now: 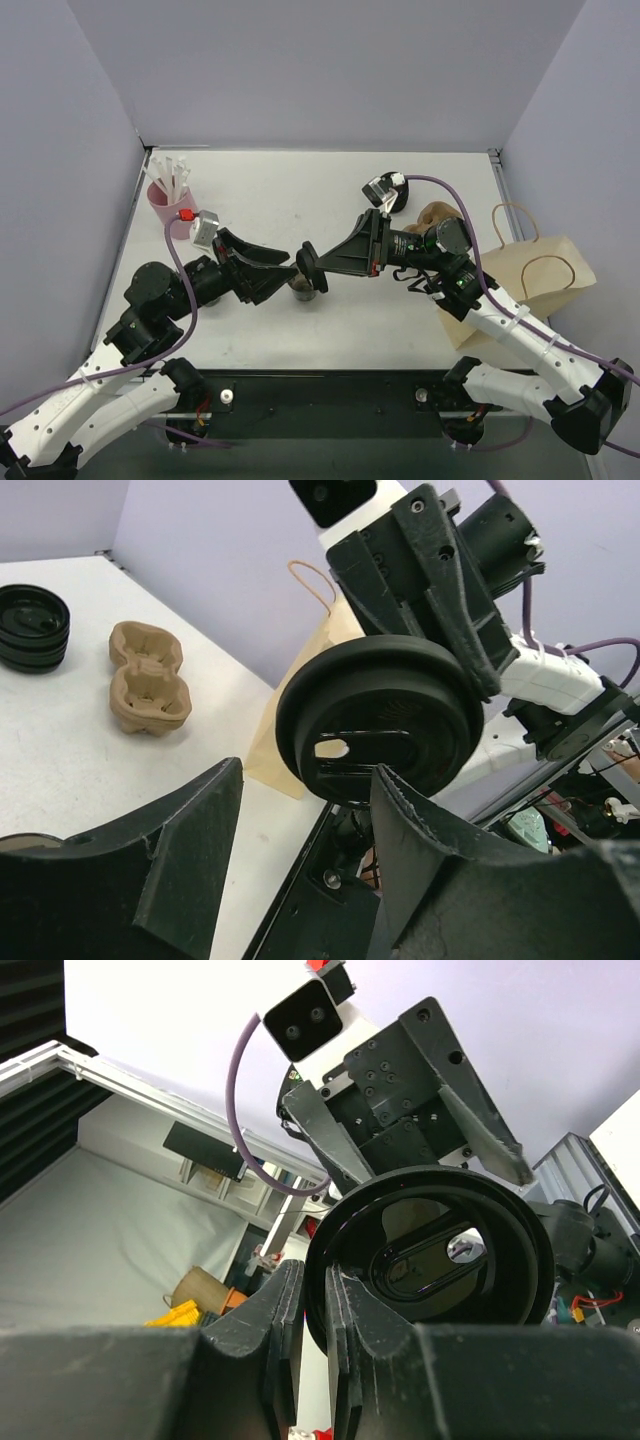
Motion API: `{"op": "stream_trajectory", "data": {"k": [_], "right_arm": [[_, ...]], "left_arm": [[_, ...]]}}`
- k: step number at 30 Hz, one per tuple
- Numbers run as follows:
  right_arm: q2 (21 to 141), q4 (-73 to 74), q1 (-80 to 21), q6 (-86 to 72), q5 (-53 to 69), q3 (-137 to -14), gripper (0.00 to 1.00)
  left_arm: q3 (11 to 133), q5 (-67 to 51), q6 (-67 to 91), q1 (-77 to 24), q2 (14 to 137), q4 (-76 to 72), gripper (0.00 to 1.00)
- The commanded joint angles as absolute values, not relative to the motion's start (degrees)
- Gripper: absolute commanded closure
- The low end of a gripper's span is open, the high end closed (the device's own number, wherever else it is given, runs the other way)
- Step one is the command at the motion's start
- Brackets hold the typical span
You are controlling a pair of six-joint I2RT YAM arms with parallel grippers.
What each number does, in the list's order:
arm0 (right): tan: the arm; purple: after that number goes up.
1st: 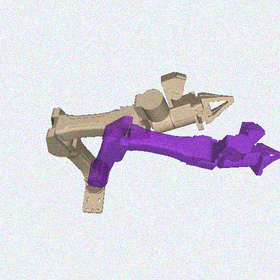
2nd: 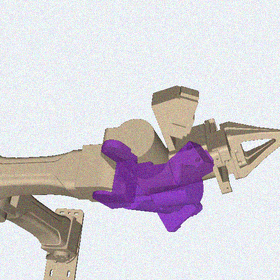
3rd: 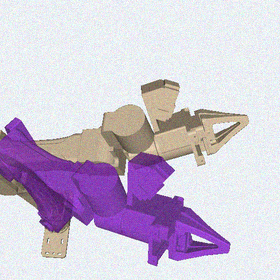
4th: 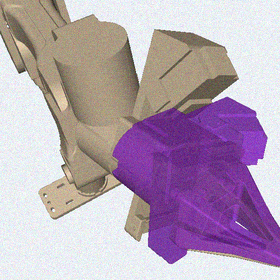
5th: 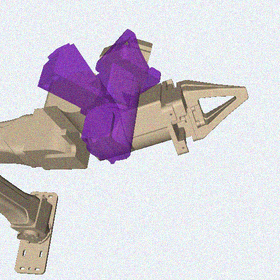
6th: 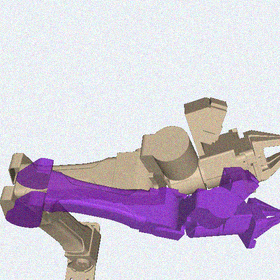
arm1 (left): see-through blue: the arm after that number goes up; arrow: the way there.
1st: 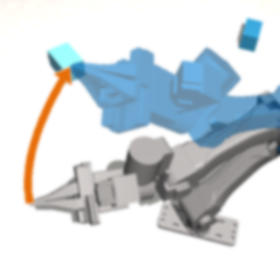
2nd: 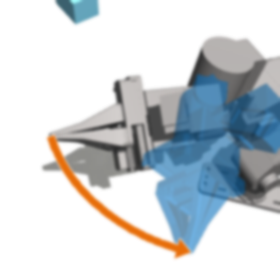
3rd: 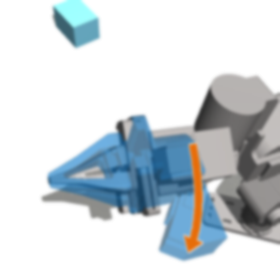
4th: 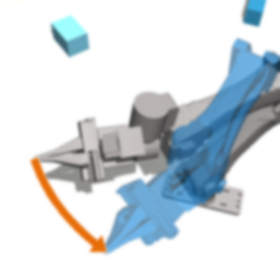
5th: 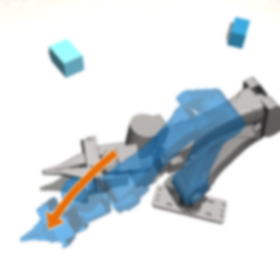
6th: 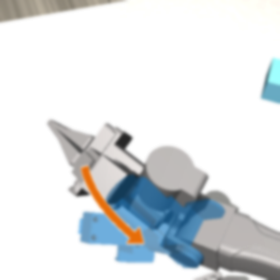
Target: Pack the takeout coffee
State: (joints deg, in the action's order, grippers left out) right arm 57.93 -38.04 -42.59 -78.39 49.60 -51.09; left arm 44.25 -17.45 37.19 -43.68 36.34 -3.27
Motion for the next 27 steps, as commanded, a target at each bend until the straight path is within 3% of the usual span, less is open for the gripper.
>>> {"op": "stream_trajectory", "data": {"k": [1,17,24,27], "right_arm": [[56.51,-42.09,-43.15,-78.13,50.45,-51.42,0.87],[56.69,-49.3,-43.94,-82.79,50.1,-48.7,0.87],[56.6,-51.94,-43.95,-84.11,49.31,-47.29,0.86],[56.16,-51.86,-43.86,-84.02,49.3,-47.2,0.8]], "left_arm": [[44.47,-18.55,37.0,-43.59,34.8,-6.68,0.36],[43.59,-19.25,39.11,-43.59,38.23,-11.6,0.45],[42.01,-21.18,40.96,-43.68,39.55,-13.45,0.78],[41.49,-19.69,41.22,-43.59,39.03,-11.52,0.91]]}}
